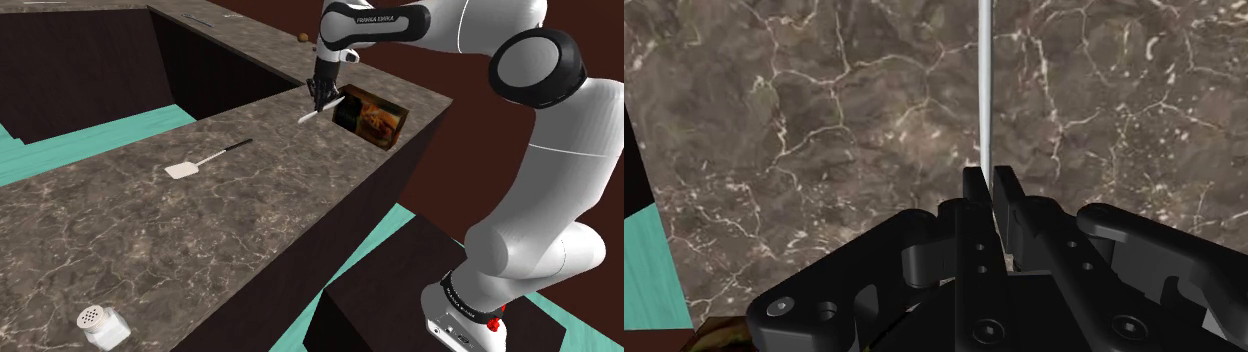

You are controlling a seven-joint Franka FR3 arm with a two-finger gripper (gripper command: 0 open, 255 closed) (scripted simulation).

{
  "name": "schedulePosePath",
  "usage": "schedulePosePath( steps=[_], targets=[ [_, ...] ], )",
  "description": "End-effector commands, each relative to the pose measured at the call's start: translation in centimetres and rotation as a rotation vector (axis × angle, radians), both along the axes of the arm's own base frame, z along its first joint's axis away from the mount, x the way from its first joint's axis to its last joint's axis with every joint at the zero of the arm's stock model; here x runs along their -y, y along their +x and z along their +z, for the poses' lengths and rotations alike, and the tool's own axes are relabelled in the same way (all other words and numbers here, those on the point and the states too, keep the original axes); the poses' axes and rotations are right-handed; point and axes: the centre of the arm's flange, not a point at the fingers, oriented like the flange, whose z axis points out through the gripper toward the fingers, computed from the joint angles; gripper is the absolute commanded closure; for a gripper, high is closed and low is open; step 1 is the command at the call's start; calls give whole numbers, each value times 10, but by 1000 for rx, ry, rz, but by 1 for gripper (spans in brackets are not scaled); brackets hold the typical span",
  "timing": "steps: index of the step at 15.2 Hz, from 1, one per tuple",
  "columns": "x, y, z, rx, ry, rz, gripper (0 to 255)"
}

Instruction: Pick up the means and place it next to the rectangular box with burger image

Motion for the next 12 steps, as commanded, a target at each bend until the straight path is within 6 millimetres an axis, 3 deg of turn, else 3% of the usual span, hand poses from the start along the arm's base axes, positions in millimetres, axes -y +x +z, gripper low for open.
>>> schedulePosePath(
  steps=[1,12],
  targets=[
    [0,-1,-12,0,0,0,255],
    [0,-1,-70,0,0,0,255]
  ],
)
